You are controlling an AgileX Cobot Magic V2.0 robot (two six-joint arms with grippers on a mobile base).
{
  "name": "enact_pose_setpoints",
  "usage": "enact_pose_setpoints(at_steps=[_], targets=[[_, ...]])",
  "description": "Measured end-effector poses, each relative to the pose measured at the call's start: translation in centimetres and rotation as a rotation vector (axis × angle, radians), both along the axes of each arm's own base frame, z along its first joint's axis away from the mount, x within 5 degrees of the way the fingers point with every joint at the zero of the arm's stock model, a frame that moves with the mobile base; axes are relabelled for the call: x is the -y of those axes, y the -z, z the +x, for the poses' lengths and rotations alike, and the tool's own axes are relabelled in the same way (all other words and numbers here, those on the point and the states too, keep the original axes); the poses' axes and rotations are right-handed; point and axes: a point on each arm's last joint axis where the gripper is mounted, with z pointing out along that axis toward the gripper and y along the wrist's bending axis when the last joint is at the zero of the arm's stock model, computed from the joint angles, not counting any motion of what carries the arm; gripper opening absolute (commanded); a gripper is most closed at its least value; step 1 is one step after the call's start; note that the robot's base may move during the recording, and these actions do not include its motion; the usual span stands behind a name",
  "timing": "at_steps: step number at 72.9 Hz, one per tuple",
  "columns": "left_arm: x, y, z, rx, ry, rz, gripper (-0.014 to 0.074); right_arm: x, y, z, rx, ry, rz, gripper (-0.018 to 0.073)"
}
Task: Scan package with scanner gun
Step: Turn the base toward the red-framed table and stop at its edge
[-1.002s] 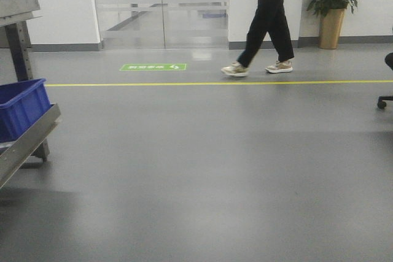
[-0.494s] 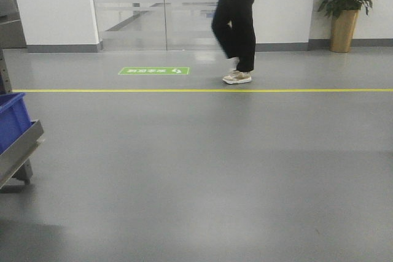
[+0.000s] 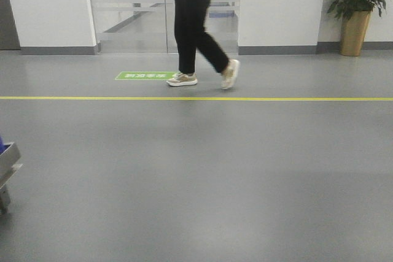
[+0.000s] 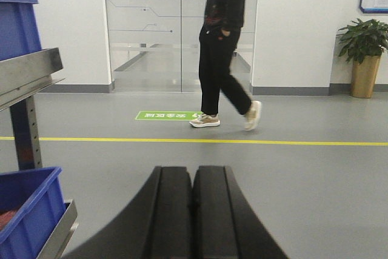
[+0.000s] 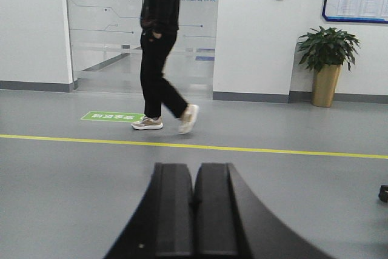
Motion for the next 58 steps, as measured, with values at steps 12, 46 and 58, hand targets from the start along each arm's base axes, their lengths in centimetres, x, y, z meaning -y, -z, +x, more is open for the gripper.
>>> enact_pose_setpoints(at_steps=[12, 46, 58], targets=[[0.00, 0.00, 0.00, 0.000, 0.000, 0.000, -0.0111, 0.00, 0.00, 0.00, 0.000, 0.000, 0.000, -0.0168], [0.00, 0.00, 0.00, 0.000, 0.000, 0.000, -0.0111, 0.00, 0.00, 0.00, 0.000, 0.000, 0.000, -0.0168], [0.00, 0.00, 0.00, 0.000, 0.000, 0.000, -0.0111, 0.00, 0.00, 0.00, 0.000, 0.000, 0.000, -0.0168]])
